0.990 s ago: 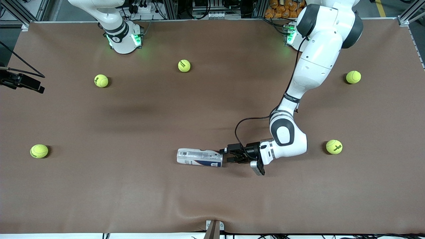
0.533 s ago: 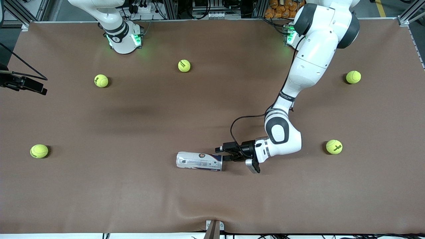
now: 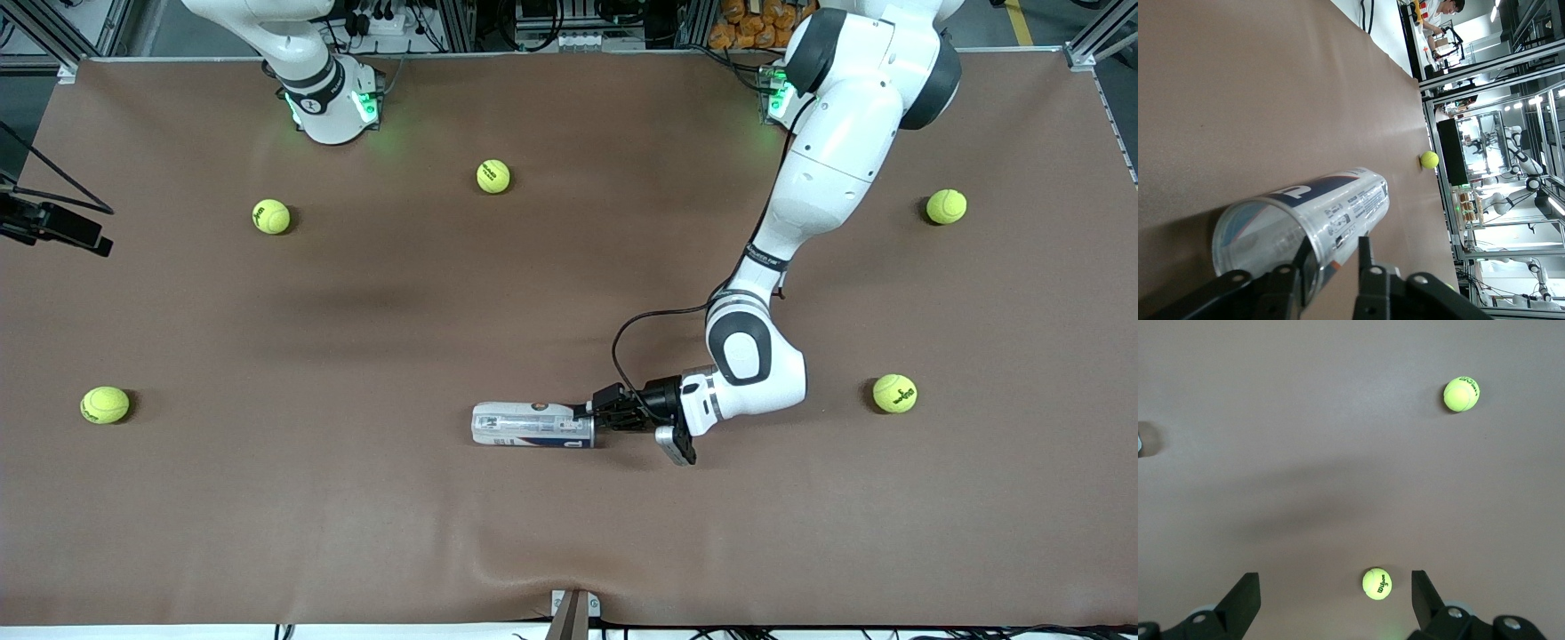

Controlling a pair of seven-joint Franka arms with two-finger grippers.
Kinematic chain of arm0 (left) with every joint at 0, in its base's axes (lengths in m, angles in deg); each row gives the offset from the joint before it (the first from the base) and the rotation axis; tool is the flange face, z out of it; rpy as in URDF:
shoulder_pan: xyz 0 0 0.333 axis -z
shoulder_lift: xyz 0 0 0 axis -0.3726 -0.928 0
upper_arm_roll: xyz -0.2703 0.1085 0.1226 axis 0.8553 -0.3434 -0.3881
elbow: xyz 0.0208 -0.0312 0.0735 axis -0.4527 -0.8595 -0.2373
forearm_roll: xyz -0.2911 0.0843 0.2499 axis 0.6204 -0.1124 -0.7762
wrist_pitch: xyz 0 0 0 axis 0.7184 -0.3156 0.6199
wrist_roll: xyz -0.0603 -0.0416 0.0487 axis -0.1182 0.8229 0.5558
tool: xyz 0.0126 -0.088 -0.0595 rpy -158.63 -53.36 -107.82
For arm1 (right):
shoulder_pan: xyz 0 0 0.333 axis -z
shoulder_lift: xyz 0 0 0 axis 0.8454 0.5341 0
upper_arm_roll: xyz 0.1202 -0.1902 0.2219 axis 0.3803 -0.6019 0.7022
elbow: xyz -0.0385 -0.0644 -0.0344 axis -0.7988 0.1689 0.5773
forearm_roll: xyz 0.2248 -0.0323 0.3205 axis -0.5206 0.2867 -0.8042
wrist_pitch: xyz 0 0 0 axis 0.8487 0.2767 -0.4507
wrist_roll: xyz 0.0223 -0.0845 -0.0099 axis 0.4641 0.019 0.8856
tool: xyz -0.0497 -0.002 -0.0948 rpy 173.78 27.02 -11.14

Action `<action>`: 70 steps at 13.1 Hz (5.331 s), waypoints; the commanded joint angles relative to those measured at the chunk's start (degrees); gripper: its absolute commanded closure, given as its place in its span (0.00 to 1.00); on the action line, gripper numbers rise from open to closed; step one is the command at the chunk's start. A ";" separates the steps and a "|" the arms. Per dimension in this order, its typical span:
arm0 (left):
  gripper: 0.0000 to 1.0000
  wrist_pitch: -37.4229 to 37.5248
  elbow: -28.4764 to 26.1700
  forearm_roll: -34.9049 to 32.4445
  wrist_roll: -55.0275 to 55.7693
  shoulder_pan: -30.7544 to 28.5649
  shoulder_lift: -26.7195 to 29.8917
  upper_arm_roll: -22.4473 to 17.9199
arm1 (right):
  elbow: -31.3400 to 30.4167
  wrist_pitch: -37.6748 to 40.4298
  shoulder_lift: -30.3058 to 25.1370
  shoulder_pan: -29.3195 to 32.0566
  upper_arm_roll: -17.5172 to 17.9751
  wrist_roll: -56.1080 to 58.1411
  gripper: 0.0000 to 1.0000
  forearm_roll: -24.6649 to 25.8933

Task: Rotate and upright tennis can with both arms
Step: 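Close the left gripper on the rim of the can, then lift and rotate the can upright with the left gripper, then lower the upright can onto the table and open the left gripper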

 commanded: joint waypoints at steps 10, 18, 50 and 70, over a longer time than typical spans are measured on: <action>1.00 -4.70 0.83 -11.23 21.20 3.63 10.73 -1.27 | 1.52 0.89 0.83 1.23 0.78 0.80 0.00 -0.50; 1.00 -1.92 0.74 -52.82 69.56 6.44 23.40 -0.57 | 1.52 0.89 0.92 1.23 0.78 0.80 0.00 -0.50; 0.97 21.92 0.83 -97.58 117.67 26.23 21.65 -1.18 | 2.22 0.19 0.74 1.67 0.78 0.63 0.00 -2.88; 0.00 24.47 0.83 -97.15 116.71 21.06 30.60 -0.92 | 2.40 0.71 0.83 2.72 0.70 3.42 0.00 -3.05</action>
